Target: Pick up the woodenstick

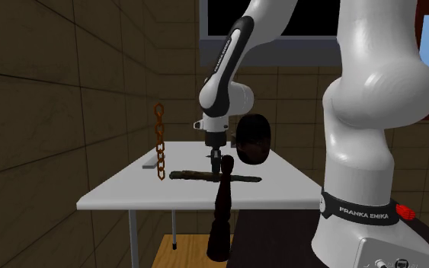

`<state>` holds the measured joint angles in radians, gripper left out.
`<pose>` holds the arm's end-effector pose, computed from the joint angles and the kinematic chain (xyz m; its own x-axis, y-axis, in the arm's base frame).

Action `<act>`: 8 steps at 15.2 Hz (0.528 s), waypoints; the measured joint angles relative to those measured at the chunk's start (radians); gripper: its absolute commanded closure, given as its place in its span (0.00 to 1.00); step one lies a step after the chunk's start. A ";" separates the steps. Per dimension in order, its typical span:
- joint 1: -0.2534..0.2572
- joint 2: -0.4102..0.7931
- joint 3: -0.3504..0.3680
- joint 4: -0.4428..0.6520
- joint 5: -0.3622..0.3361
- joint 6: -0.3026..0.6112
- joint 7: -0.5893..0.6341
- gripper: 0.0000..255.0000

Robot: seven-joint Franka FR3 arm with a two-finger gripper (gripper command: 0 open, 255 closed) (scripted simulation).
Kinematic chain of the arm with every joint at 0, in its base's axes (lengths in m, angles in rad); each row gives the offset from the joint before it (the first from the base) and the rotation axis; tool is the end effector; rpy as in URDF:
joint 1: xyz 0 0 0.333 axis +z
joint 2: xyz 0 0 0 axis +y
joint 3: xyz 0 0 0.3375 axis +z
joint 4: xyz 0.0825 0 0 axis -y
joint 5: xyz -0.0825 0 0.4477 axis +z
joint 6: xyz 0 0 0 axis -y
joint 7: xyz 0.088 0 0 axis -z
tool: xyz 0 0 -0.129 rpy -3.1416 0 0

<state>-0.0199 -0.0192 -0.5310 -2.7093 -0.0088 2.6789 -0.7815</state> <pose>0.3688 -0.2245 0.1741 0.9716 0.2364 -0.0056 0.2363 -0.9716 -0.0139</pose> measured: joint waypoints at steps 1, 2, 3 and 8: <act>-0.003 -0.020 -0.001 -0.001 -0.022 -0.017 0.016 1.00; -0.007 -0.038 -0.002 -0.001 -0.041 -0.033 0.028 1.00; -0.011 -0.055 -0.002 0.001 -0.057 -0.049 0.038 1.00; -0.030 -0.140 0.008 0.012 -0.122 -0.137 0.085 1.00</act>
<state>-0.0496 -0.1592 -0.5232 -2.6974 -0.1311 2.5415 -0.6966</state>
